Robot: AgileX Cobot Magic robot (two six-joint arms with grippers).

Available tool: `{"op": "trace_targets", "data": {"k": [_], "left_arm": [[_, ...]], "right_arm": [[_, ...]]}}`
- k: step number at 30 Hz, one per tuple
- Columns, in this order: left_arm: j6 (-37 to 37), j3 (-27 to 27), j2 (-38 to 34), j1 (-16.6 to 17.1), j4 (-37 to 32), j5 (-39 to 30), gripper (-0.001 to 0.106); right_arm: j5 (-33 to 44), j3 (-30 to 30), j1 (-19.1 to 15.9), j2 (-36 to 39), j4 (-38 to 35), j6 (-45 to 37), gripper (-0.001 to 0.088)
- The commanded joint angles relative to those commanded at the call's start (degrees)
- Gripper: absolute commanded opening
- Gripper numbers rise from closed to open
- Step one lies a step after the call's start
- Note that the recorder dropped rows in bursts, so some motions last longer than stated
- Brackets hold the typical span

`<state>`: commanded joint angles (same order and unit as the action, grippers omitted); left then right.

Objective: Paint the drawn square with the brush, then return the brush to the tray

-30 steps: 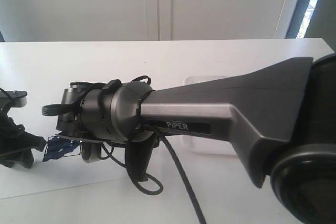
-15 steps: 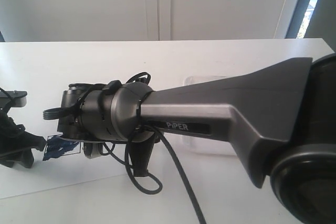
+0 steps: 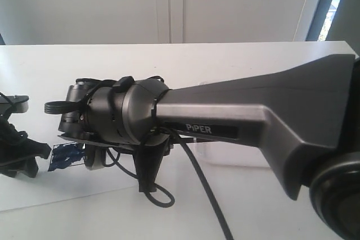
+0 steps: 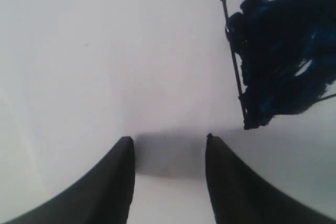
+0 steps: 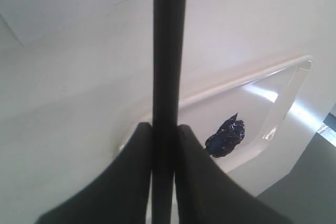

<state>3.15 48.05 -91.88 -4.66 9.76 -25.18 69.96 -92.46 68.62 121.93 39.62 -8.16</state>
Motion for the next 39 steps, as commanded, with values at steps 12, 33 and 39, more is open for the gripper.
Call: {"op": "trace_targets", "data": {"k": [12,33,39], "left_arm": [[1.6,0.0,5.1,-0.1,0.8,-4.5,0.048],[-0.4,0.0,-1.7,-0.1,5.9,7.1,0.048],[-0.2,0.0,-5.1,-0.1,5.9,7.1,0.048]], "right_arm": [[0.0,0.0,0.0,-0.1,0.6,0.9,0.0000],[0.0,0.0,0.0,-0.3,3.4,3.1,0.0000],[0.0,0.0,-0.1,-0.3,6.5,3.9,0.0000]]}}
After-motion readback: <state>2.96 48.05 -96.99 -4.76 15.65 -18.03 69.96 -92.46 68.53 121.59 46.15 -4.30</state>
